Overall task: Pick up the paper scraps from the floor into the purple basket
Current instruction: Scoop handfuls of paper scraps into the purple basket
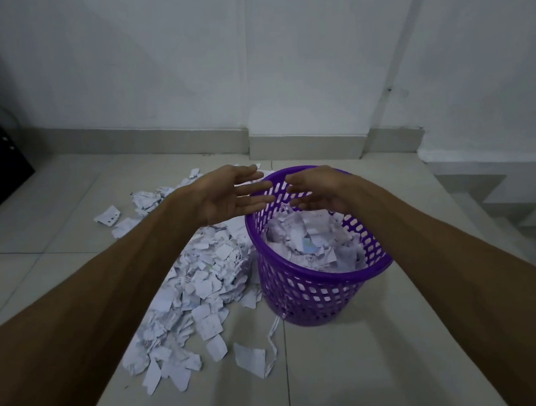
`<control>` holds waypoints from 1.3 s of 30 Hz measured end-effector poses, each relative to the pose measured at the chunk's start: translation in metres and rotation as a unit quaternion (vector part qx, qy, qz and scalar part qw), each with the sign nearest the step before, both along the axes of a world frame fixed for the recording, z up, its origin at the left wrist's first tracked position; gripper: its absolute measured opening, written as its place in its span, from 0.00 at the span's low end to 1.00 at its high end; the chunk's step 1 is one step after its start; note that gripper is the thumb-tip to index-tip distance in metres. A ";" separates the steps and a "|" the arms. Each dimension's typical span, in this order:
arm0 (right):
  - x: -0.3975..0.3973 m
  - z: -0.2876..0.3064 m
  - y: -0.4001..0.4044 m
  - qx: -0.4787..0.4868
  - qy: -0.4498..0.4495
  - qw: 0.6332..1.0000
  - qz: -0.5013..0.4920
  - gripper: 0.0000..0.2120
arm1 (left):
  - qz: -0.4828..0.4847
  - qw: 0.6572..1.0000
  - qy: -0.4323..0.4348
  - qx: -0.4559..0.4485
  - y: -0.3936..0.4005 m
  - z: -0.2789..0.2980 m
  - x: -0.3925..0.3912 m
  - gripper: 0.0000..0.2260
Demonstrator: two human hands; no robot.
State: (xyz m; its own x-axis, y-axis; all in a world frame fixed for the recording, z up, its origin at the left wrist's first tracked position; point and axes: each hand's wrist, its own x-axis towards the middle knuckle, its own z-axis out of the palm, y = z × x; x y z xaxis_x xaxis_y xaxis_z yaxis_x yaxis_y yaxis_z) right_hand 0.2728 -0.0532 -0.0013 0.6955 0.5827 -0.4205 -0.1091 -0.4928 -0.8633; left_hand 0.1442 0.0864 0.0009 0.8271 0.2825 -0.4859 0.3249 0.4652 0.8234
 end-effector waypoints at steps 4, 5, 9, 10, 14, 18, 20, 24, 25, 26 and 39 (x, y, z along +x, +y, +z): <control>-0.025 0.011 0.031 0.062 -0.007 0.998 0.000 0.12 | 0.082 0.997 0.005 0.017 0.018 -0.004 -0.017 0.12; -0.032 0.013 0.039 0.078 -0.005 0.997 0.001 0.12 | 0.097 0.995 0.012 0.022 0.023 -0.005 -0.024 0.12; -0.064 0.017 0.073 0.100 0.036 0.992 0.061 0.13 | 0.139 0.989 0.047 0.029 0.047 -0.015 -0.057 0.10; -0.071 0.014 0.082 0.088 0.037 0.992 0.082 0.13 | 0.145 0.987 0.057 0.029 0.053 -0.019 -0.066 0.09; -0.099 -0.015 0.110 0.005 0.015 0.990 0.143 0.18 | 0.178 0.980 0.085 0.035 0.073 -0.038 -0.092 0.08; -0.118 -0.052 0.117 -0.103 0.018 0.977 0.186 0.26 | 0.186 0.976 0.102 0.041 0.087 -0.060 -0.104 0.08; -0.117 -0.072 0.117 -0.134 0.009 0.973 0.187 0.27 | 0.176 0.975 0.124 0.055 0.091 -0.075 -0.105 0.09; -0.109 -0.117 0.119 -0.192 -0.022 0.964 0.183 0.32 | 0.137 0.971 0.184 0.071 0.093 -0.105 -0.106 0.08; -0.107 -0.128 0.121 -0.195 -0.027 0.964 0.181 0.34 | 0.125 0.969 0.200 0.076 0.093 -0.113 -0.106 0.09; -0.104 -0.137 0.123 -0.197 -0.033 0.964 0.179 0.36 | 0.114 0.967 0.212 0.081 0.094 -0.122 -0.105 0.12; -0.100 -0.210 0.135 -0.171 0.071 0.978 0.099 0.48 | 0.084 0.968 0.232 0.034 0.095 -0.175 -0.108 0.22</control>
